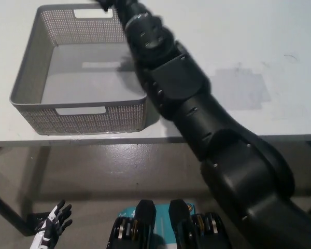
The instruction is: Use the right hand to pick up a tennis ball and put it into a container on the left side
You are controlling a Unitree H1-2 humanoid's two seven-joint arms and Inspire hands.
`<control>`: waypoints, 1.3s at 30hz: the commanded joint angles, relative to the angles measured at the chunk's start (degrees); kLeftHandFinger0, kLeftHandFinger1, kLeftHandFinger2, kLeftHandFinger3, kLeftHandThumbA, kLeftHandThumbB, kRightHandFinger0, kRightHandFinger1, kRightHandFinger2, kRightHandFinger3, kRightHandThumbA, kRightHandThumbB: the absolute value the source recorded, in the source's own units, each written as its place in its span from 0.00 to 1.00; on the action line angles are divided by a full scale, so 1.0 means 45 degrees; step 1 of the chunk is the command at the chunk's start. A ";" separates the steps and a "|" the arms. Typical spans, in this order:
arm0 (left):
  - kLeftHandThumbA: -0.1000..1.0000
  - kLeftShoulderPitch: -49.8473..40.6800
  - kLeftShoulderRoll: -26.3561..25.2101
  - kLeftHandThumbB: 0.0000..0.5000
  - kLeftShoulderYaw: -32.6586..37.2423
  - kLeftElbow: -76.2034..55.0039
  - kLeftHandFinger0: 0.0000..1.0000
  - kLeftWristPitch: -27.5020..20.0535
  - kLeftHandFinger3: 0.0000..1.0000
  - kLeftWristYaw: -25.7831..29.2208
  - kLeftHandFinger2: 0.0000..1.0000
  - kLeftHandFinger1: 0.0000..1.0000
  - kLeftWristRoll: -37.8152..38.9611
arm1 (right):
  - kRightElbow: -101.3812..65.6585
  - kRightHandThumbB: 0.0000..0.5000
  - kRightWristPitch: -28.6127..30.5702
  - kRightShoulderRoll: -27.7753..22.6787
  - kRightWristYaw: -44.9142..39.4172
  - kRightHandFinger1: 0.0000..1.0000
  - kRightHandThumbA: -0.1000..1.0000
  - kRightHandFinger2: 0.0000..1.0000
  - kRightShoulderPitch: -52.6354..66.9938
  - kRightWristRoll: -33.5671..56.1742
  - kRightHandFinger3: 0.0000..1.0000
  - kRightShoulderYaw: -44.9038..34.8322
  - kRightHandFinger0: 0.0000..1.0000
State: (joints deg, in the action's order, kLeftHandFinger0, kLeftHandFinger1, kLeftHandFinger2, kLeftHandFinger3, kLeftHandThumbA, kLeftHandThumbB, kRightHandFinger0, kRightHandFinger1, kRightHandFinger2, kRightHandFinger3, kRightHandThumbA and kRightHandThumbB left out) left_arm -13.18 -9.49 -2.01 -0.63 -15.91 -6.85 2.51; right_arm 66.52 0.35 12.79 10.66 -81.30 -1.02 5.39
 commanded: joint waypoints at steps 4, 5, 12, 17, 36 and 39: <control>1.00 0.0305 -0.0331 0.58 0.0168 -0.0454 1.00 0.0190 1.00 -0.0196 1.00 1.00 -0.0334 | 0.1826 0.39 0.2128 0.0111 0.1181 0.38 0.00 0.77 -0.0984 -0.1911 0.75 0.1751 0.01; 1.00 0.0315 -0.0338 0.59 0.0195 -0.0530 1.00 0.0306 1.00 -0.0169 1.00 1.00 -0.0437 | 0.2042 0.31 0.2147 0.0111 0.1148 0.36 0.00 0.77 -0.0901 -0.2027 0.71 0.1981 0.00; 1.00 0.0525 -0.0425 0.54 0.0399 -0.0593 1.00 0.0414 1.00 -0.0303 1.00 1.00 -0.0362 | 0.2847 0.36 0.1613 0.0117 0.0982 0.40 0.00 0.85 -0.0699 -0.2665 0.79 0.3036 0.00; 1.00 0.0551 -0.0532 0.56 0.0512 -0.0741 1.00 0.0567 1.00 -0.0287 1.00 1.00 -0.0506 | 0.3010 0.43 0.1485 0.0147 0.0808 0.35 0.00 0.70 -0.0574 -0.3217 0.68 0.3723 0.00; 1.00 0.0909 -0.0661 0.60 0.0540 -0.1074 1.00 0.0936 1.00 -0.0325 1.00 1.00 -0.0790 | 0.3240 0.65 -0.0128 0.0148 -0.0671 1.00 0.49 1.00 -0.1001 -0.4585 1.00 0.5248 1.00; 1.00 0.0978 -0.0671 0.60 0.0544 -0.1000 1.00 0.0808 1.00 -0.0297 1.00 1.00 -0.0872 | 0.3190 0.97 -0.0526 0.0130 -0.1240 1.00 0.78 1.00 -0.1140 -0.4467 1.00 0.5156 1.00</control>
State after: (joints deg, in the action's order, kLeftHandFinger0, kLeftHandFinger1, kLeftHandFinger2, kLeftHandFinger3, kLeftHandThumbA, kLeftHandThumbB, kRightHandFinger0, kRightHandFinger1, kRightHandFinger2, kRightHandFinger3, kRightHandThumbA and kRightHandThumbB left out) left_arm -9.49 -11.49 0.35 -3.27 -12.13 -7.80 -0.57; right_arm 81.45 1.45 13.02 10.07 -81.29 -19.63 28.51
